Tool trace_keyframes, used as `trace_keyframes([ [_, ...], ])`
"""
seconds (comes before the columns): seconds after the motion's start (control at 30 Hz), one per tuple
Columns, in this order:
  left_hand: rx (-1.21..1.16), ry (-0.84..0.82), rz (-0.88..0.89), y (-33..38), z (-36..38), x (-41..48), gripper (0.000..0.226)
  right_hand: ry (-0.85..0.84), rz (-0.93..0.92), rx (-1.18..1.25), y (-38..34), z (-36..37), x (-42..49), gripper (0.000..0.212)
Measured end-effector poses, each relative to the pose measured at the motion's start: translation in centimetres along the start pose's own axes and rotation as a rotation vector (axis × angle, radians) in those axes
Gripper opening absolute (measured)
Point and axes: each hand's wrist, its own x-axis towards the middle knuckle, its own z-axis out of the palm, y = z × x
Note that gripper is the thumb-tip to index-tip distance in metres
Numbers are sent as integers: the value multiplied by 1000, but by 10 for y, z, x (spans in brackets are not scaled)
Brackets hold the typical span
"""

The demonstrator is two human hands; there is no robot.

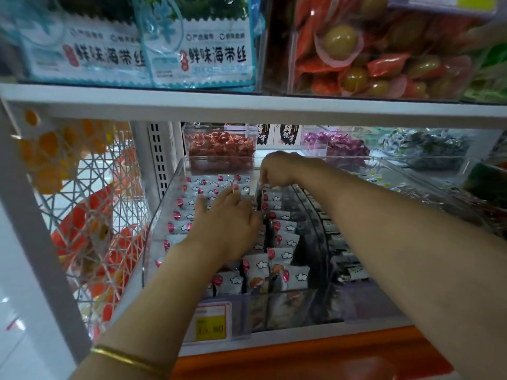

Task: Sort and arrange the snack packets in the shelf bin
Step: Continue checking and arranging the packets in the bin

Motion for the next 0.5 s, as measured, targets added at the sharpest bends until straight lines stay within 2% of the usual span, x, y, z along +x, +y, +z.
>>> trace_keyframes([
  [0.13, -38, 2, -6, -3, 1, -2, 47, 197, 32, 30, -1, -2, 8, 31],
  [0.33, -70, -12, -19, -4, 0, 0, 47, 211, 89, -103, -10, 15, 16, 27],
  [0.5, -97, -17, -21, -6, -1, 0, 46, 168, 74, -74, -11, 13, 15, 15],
])
